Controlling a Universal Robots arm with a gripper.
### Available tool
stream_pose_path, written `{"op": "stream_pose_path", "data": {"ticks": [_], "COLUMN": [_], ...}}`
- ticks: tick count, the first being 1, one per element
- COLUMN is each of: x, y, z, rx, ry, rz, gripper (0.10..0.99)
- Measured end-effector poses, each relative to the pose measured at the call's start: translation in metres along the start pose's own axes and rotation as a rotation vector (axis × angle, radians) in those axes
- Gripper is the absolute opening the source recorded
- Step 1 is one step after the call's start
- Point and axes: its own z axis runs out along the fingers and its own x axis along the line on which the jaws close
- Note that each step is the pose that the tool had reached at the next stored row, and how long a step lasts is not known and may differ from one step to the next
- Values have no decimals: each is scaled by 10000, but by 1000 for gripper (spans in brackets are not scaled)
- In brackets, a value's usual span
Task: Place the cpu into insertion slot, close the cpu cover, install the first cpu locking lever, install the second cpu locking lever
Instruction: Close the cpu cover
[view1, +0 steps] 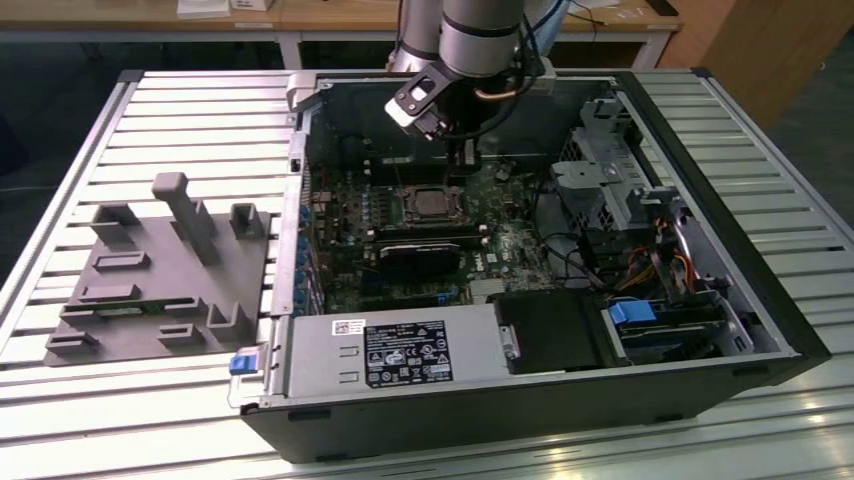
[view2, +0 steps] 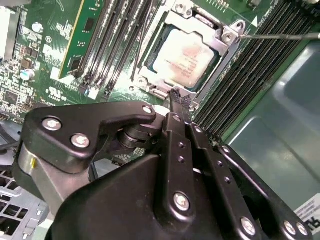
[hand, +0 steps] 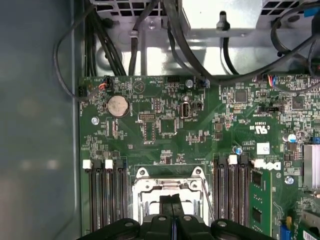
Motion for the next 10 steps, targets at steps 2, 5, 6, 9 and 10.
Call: {"op": "stream_pose_path", "data": {"ticks": [2, 5, 6, 9, 10], "x": [-3, -22, -23, -25, -26], "y": [-39, -221, -246, -302, -317], "z": [6, 26, 28, 31, 32], "rx": [-70, -285, -305, -341, -347], "ry": [5, 13, 14, 16, 17], "rz": [0, -7, -8, -8, -8], "gripper": [102, 102, 102, 102, 102]}}
